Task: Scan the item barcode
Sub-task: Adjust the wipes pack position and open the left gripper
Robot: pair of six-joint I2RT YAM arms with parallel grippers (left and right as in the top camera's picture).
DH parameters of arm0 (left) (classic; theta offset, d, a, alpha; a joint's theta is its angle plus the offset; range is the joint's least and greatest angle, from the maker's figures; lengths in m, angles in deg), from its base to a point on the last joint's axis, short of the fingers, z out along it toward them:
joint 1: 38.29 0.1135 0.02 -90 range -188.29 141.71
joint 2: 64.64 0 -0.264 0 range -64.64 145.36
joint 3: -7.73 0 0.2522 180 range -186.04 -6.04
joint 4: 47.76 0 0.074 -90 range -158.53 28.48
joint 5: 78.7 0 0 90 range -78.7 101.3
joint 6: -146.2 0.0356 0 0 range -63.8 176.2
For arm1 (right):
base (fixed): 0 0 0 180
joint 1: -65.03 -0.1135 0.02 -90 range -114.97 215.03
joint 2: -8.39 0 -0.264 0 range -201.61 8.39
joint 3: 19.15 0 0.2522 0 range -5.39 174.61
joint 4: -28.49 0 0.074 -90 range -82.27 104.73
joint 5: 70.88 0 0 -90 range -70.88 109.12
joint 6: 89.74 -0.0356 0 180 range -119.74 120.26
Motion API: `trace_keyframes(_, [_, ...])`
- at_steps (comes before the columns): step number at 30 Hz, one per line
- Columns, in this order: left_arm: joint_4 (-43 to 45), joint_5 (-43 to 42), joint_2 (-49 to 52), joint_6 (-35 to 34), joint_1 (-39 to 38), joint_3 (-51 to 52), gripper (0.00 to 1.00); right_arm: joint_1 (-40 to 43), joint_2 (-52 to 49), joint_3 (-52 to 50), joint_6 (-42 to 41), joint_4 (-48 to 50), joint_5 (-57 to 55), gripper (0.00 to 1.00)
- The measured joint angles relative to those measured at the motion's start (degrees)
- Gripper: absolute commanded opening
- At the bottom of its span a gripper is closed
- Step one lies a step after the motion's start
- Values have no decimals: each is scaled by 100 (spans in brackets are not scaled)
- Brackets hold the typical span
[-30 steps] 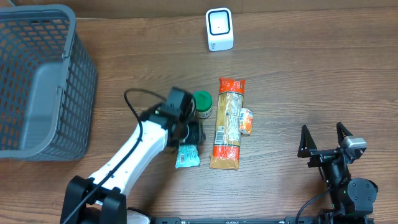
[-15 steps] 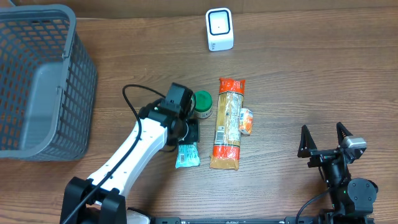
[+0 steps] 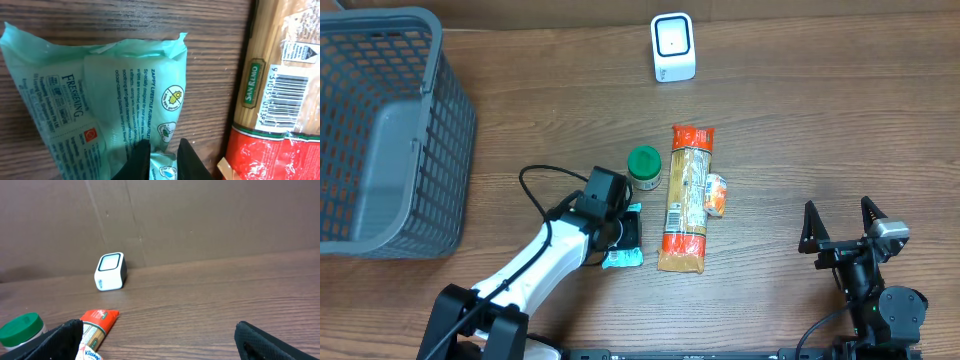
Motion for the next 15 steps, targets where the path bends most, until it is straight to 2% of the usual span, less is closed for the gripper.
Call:
trace_keyframes(5, [-96,-177,-2,28,11,-37,18,0,0,0,2,0,-2,100])
trace_keyframes(11, [-1132,-337,90,66,0,-741,20,0,0,0,2,-2,0,100])
trace_keyframes(12, [-1274,-328,90,68,0,-911,19,0,0,0,2,0,0,100])
trace_keyframes(15, [-1742,-240,90,87,0,-1591,4,0,0,0,2,0,-4,100])
